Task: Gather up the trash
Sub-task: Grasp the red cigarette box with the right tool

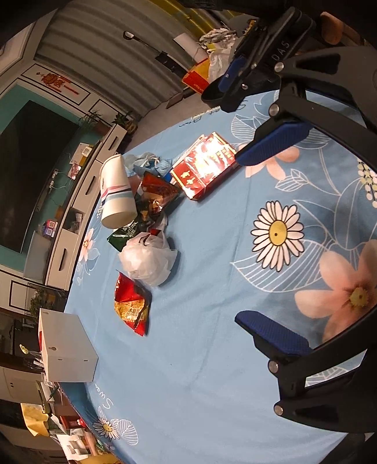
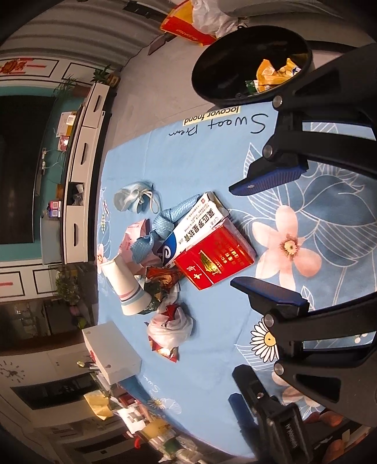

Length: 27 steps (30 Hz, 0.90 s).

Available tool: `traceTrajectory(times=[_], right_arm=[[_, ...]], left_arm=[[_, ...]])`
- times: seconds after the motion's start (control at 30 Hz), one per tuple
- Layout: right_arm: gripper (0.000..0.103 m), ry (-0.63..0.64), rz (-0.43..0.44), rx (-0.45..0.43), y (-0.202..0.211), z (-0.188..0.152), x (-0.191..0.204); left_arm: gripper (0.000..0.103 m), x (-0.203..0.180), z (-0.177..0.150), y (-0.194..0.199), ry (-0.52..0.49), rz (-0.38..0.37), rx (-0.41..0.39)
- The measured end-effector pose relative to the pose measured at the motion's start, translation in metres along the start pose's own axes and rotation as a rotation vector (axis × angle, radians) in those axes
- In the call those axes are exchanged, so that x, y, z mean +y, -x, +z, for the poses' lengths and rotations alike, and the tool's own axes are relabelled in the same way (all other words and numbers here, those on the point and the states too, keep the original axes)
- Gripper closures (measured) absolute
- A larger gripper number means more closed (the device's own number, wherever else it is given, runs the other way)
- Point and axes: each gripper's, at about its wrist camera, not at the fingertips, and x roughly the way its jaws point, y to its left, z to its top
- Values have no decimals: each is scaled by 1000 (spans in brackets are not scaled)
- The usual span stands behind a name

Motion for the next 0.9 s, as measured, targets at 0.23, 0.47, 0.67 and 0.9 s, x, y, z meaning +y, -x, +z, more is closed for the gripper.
traceTrajectory(times=[0.23,0.47,0.67,0.9], right_arm=[[45,62,-5,-1,-13,5,7],[45,132,-3,29,-39,8,11],[40,173,11,38,-60,16,14],[31,307,5,40,-79,17,34]], left_arm=[[3,22,11,-6,55,-17,-30],[3,50,23,-21,125,-26,-50],[3,45,45,-39,105,-38,-68],[3,27,77,-76,72,-34,-66]])
